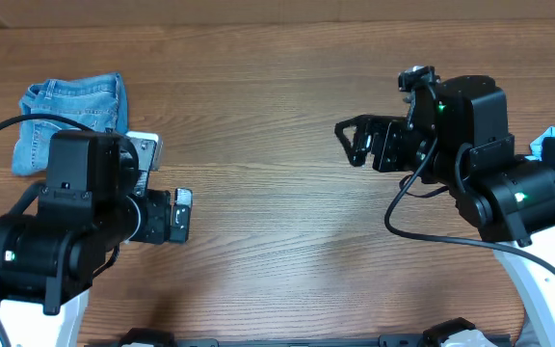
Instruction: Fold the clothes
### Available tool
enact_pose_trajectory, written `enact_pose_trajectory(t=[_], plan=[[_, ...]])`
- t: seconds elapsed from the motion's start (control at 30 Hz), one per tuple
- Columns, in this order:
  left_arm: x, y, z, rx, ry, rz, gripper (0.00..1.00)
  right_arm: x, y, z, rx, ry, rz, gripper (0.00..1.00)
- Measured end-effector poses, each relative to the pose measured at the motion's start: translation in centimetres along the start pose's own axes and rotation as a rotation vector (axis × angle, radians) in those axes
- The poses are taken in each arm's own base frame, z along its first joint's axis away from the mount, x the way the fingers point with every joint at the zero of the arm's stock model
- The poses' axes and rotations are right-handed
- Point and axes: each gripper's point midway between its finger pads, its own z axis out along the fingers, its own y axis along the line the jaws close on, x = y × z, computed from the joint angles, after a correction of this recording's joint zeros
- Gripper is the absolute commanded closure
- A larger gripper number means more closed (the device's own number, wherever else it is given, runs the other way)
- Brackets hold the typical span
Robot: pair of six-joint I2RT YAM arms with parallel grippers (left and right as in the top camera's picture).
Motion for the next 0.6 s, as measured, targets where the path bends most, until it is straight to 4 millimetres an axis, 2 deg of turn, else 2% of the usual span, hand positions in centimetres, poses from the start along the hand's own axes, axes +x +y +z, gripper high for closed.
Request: enact_pose_trajectory(t=[0.6], plan=[[-0.3,0.3,1.4,-0.018,0.053,-0.004,0.00,0.0,0.0,0.0,0.001,0.002,-0.004,0.00]])
